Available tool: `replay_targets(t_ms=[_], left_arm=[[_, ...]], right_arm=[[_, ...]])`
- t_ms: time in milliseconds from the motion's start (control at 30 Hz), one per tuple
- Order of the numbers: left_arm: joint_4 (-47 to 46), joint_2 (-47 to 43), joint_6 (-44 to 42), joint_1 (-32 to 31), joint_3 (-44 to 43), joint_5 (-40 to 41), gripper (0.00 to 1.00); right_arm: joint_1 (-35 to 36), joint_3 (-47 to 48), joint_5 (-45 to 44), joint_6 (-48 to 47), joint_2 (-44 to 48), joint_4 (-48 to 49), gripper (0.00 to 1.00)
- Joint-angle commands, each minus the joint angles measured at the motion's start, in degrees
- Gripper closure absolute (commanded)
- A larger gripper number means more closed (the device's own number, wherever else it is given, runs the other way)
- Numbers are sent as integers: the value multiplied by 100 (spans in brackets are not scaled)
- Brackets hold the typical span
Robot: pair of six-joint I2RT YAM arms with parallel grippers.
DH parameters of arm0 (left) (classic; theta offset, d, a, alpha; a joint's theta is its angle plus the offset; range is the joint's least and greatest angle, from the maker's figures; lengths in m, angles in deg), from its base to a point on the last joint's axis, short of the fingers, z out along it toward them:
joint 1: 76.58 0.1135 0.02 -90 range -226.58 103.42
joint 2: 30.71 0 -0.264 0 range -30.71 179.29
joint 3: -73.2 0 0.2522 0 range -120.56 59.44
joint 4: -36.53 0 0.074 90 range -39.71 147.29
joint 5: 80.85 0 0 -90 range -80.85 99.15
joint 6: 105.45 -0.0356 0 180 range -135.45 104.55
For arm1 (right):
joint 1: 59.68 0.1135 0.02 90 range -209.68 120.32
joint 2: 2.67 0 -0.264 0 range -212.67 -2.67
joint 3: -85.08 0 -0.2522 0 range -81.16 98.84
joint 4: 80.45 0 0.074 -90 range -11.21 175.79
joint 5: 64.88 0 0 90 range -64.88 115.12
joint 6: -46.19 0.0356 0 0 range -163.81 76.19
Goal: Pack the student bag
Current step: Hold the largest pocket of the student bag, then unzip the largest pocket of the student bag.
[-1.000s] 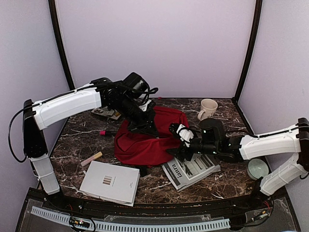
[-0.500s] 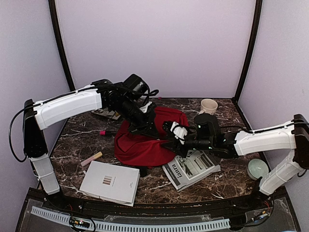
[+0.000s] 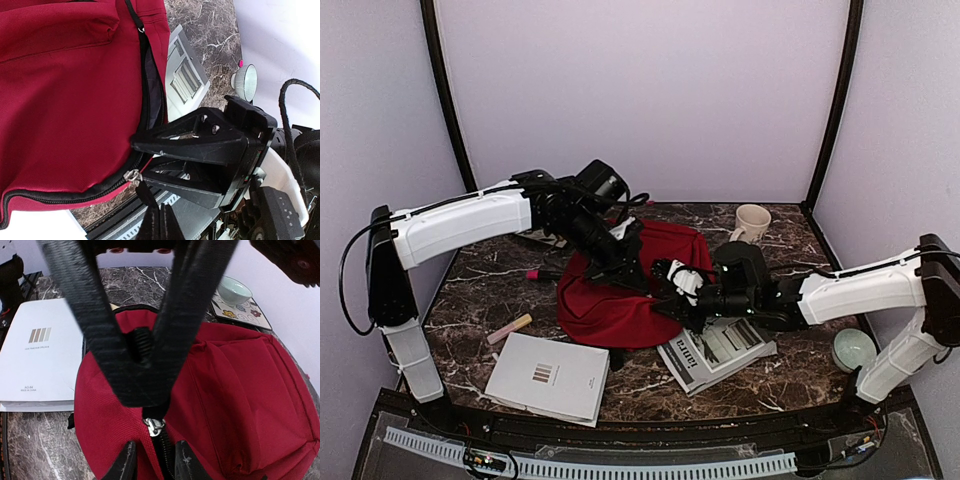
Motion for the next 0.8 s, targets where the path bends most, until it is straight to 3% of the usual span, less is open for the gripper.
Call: replay_targets(t_ms=[0, 233, 767], left_arm=[[-117, -441, -52, 1, 177, -55, 100], [-256, -626, 41, -5, 382, 9, 100], [226, -1115, 120, 38, 997, 1264, 100]], right_arm=[[168, 23, -64, 83, 19, -16, 82], [330, -26, -311, 301, 84, -39, 100], [467, -627, -286, 351, 895, -589, 100]])
